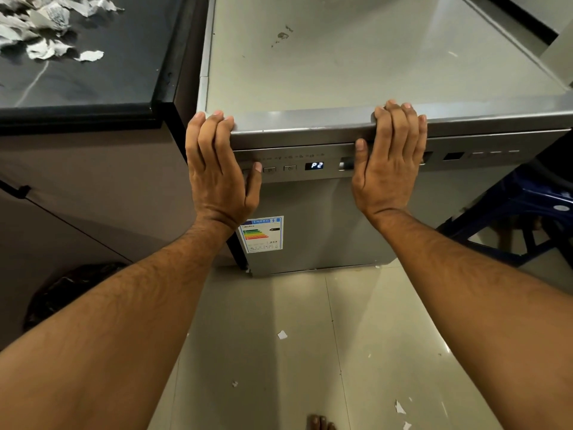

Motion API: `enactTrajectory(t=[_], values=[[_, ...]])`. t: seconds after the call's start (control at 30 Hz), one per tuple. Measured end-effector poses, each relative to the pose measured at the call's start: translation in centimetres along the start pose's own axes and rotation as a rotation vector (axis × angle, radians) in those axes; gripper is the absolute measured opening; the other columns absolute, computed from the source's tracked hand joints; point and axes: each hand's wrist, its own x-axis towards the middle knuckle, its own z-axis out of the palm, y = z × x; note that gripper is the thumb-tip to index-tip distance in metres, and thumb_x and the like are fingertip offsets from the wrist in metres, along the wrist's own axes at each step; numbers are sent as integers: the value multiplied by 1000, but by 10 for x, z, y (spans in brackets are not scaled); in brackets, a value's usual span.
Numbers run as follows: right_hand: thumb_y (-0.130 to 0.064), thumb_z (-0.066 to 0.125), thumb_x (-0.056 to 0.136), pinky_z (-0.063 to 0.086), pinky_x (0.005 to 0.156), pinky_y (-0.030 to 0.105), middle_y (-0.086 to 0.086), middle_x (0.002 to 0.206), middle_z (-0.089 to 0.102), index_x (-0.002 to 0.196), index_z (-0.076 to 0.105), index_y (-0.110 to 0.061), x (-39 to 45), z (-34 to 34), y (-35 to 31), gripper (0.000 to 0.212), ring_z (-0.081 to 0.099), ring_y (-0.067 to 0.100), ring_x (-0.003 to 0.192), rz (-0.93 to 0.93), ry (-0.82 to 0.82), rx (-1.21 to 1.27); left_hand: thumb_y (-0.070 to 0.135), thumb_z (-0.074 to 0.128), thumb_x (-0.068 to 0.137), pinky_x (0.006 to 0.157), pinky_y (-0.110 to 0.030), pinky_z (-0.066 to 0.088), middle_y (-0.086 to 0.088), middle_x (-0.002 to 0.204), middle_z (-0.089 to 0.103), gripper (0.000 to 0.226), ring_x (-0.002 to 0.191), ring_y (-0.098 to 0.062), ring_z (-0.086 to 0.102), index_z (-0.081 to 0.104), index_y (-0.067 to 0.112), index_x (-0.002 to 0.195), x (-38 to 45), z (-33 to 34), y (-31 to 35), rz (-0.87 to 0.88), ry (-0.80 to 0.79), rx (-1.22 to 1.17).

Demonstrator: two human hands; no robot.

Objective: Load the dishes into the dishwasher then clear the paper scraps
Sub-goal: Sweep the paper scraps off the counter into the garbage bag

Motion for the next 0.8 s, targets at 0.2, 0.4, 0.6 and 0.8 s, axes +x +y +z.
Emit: enactTrajectory(t=[0.2, 0.4, 0.6, 0.8], values=[[-35, 37, 107, 13, 127, 48, 16, 151, 45, 146, 46, -6, -1, 3, 1, 49, 30, 31, 147, 1, 6, 2, 29, 69, 79, 118, -52, 27, -27, 139, 46, 71, 137, -42, 33, 47, -8, 135, 0, 1, -1, 3, 5, -1], [-35, 36, 107, 12, 127, 47, 16, 152, 45, 147, 45, -6, -1, 3, 0, 50, 31, 32, 148, -1, 12, 4, 27, 71, 74, 117, -53, 27, -28, 139, 45, 74, 137, -41, 31, 47, -9, 135, 1, 0, -2, 5, -4, -16], [-33, 40, 106, 13, 127, 48, 15, 152, 44, 147, 44, -7, -1, 3, 1, 48, 30, 31, 148, -1, 13, -1, 25, 71, 71, 116, -54, 29, -27, 139, 44, 76, 137, -42, 32, 47, -9, 135, 0, 0, -2, 15, -13, -13], [-33, 40, 106, 15, 126, 50, 15, 152, 44, 147, 45, -6, -1, 3, 0, 49, 31, 32, 148, 2, 11, -1, 26, 72, 71, 116, -54, 29, -28, 139, 45, 76, 136, -42, 33, 47, -9, 135, 1, -1, -1, 15, -12, -12]])
